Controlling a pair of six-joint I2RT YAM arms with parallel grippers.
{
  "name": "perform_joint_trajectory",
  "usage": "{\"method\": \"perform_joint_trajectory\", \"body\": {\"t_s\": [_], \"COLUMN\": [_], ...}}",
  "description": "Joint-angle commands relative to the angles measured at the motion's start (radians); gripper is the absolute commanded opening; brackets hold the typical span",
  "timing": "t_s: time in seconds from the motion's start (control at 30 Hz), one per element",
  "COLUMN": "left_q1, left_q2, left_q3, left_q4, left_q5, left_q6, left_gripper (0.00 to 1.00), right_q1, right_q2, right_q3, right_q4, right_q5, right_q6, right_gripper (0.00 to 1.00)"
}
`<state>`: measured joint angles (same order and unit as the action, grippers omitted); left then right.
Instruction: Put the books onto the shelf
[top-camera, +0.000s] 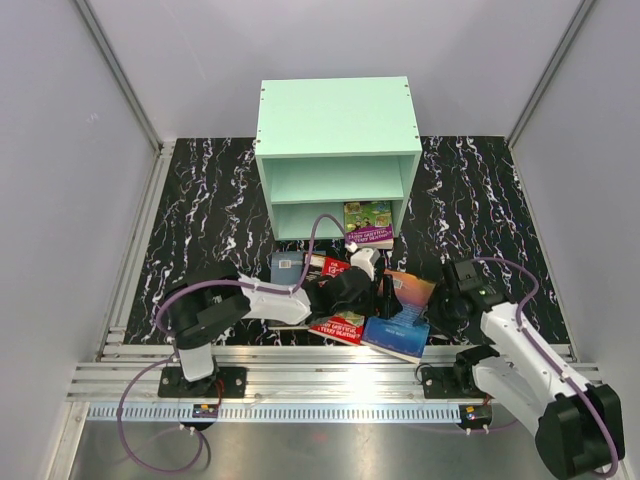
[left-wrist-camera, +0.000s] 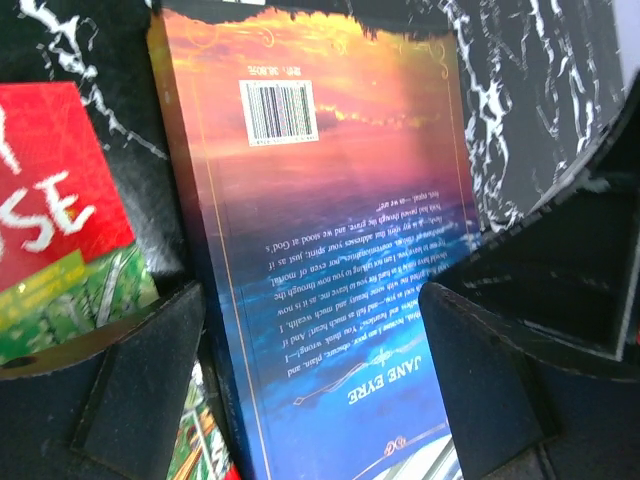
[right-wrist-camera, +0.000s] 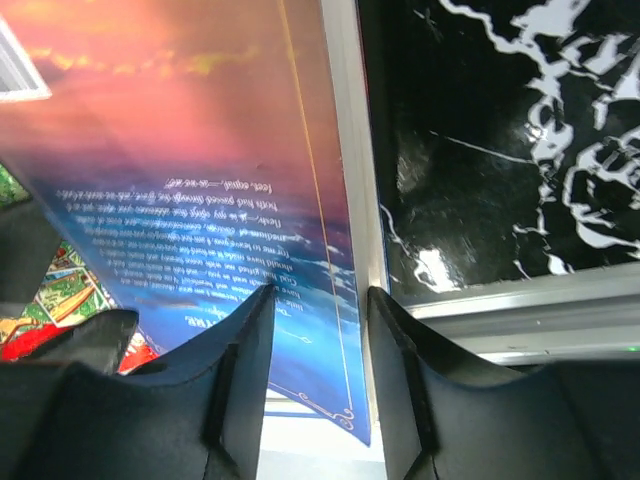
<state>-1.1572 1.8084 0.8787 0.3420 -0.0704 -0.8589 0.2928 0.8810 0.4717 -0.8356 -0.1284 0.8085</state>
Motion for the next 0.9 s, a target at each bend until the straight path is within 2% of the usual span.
{"method": "perform_joint_trajectory", "body": {"t_s": [0.0, 0.13, 0.27, 0.37, 0.4, 0.47, 0.67, 0.77, 0.8, 0.87], "left_q1": [-0.025, -0.025, -0.025, -0.025, -0.025, -0.025, -0.025, -0.024, -0.021, -0.012], "left_q2": [0.065, 0.072, 0.072, 0.063, 0.059, 0.049, 0.039, 0.009, -0.007, -0.026], "left_q3": [-0.023, -0.02, -0.023, -0.035, -0.041, -0.049, -0.086, -0.121, -0.132, -0.164], "left_q4": [0.069, 0.081, 0.103, 0.129, 0.138, 0.163, 0.271, 0.33, 0.35, 0.403], "left_q5": [0.127, 0.135, 0.149, 0.159, 0.167, 0.175, 0.225, 0.236, 0.241, 0.253], "left_q6": [-0.052, -0.057, -0.065, -0.074, -0.075, -0.083, -0.111, -0.114, -0.117, -0.123], "left_gripper": [0.89, 0.89, 0.88, 0.88, 0.88, 0.88, 0.88, 0.93, 0.99, 0.99], "right_q1": [0.011, 0.012, 0.011, 0.011, 0.011, 0.011, 0.011, 0.011, 0.011, 0.011], "right_q2": [-0.069, -0.109, -0.129, -0.143, -0.16, -0.184, -0.362, -0.434, -0.454, -0.461], "right_q3": [0.056, 0.081, 0.039, 0.002, -0.004, -0.013, 0.004, 0.062, 0.08, 0.139], "right_q4": [0.078, 0.052, 0.092, 0.134, 0.145, 0.156, 0.171, 0.13, 0.1, 0.067], "right_q5": [-0.051, -0.063, -0.083, -0.102, -0.108, -0.105, -0.109, -0.109, -0.103, -0.105], "right_q6": [0.038, 0.043, 0.053, 0.067, 0.07, 0.083, 0.106, 0.101, 0.098, 0.084], "right_gripper": [0.44, 0.4, 0.24, 0.17, 0.08, 0.0, 0.0, 0.0, 0.0, 0.0]}}
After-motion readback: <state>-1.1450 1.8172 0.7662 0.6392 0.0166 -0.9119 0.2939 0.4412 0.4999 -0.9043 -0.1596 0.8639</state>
